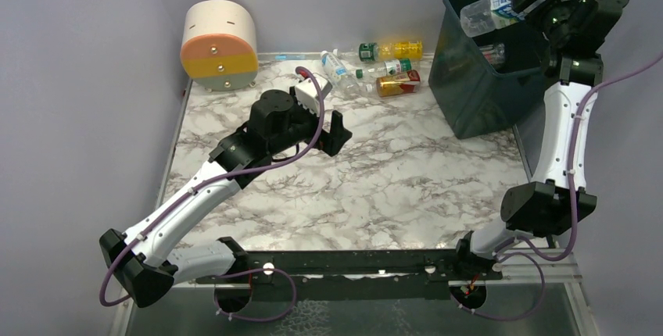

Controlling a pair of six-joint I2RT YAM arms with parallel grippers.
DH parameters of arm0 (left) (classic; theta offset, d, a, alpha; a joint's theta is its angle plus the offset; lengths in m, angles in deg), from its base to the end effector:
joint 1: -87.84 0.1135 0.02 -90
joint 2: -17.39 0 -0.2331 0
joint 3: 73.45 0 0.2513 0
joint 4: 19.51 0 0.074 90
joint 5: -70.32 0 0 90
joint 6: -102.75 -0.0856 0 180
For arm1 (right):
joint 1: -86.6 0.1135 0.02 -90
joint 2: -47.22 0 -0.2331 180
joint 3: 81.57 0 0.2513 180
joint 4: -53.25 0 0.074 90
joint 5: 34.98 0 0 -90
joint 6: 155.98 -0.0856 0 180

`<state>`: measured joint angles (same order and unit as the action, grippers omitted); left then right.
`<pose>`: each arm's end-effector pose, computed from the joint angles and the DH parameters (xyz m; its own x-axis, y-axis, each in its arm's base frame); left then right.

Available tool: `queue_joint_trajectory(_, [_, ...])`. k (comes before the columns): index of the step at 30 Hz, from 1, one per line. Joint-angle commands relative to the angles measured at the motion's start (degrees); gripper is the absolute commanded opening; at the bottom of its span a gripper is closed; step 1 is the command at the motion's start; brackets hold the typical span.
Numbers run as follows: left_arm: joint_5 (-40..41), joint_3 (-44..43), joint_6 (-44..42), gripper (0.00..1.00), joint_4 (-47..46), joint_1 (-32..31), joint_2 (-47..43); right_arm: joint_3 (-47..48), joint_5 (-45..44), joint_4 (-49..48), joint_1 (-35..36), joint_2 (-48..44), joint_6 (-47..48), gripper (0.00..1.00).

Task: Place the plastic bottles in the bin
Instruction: Place the plastic bottle in the trash bin.

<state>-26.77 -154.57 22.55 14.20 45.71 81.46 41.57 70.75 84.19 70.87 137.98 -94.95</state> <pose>0.2233 -0.2162 0.3512 -0.3377 0.0777 -0.9380 0.7062 0.6798 -0.1979 0.3833 -0.0838 0.4851 0.0212 0.4784 -0.8779 -0.0116 0.8782 0.4782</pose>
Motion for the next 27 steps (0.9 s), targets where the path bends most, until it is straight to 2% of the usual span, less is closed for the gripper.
queue_joint_trajectory(1, [0.34, 0.52, -0.27, 0.99, 0.49, -0.29, 0.24, -1.77, -1.84, -6.47, -2.14, 0.63, -4.71, 0.66])
queue_joint_trajectory(11, [1.08, 2.82, -0.45, 0.99, 0.55, -0.30, 0.33, -8.08, -4.47, -10.80, -5.24, 0.62, -7.63, 0.66])
queue_joint_trajectory(20, [0.53, 3.27, -0.18, 0.99, 0.10, -0.29, 0.82, -8.72, -7.99, -9.98, -5.46, 0.49, -4.40, 0.67])
queue_joint_trajectory(27, [-0.35, 3.02, 0.21, 0.99, -0.15, -0.30, 1.76, -11.03, -7.21, -10.13, -5.46, -0.20, -4.24, 0.79])
